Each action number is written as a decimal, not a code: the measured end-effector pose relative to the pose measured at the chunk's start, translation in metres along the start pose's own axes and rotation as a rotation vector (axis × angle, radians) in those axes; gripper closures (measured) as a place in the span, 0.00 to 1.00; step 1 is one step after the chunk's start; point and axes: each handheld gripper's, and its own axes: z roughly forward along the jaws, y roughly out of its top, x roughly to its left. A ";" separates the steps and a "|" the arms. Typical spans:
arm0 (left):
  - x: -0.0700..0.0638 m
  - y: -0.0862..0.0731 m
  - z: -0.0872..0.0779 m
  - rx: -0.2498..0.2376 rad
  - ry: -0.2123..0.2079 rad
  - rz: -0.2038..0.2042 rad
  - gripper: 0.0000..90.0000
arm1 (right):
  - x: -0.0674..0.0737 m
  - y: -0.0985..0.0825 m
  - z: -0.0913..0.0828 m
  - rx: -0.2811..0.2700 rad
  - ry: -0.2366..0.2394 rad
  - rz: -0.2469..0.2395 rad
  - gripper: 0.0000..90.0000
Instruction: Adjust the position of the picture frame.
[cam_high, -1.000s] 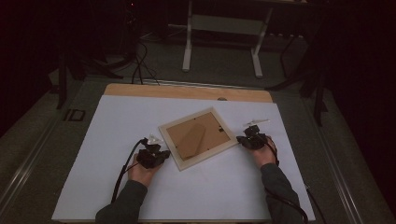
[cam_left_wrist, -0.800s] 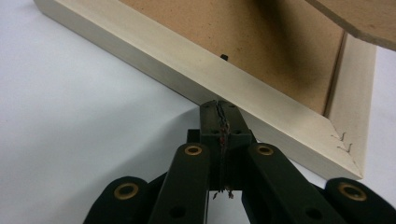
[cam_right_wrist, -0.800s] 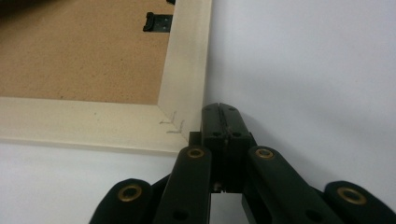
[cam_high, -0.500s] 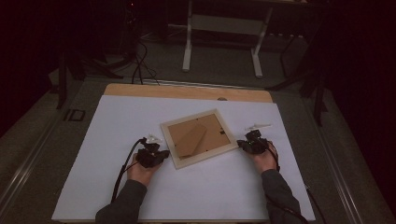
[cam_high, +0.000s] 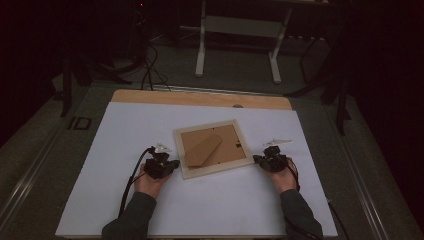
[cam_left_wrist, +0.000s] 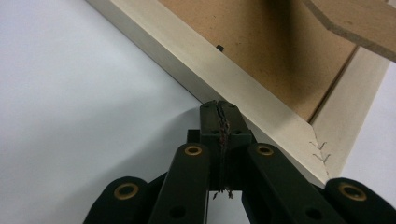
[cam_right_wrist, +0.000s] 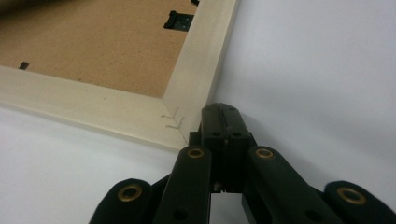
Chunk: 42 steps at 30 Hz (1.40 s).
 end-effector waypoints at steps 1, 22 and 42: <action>0.001 0.000 0.000 0.001 -0.001 0.002 1.00 | 0.001 -0.001 -0.001 -0.002 0.002 0.003 1.00; 0.011 -0.006 -0.009 0.011 -0.029 -0.014 0.99 | 0.026 -0.020 -0.011 -0.026 -0.006 -0.001 1.00; 0.016 -0.008 -0.012 -0.001 0.003 -0.023 1.00 | 0.042 -0.024 -0.013 -0.017 -0.005 -0.060 1.00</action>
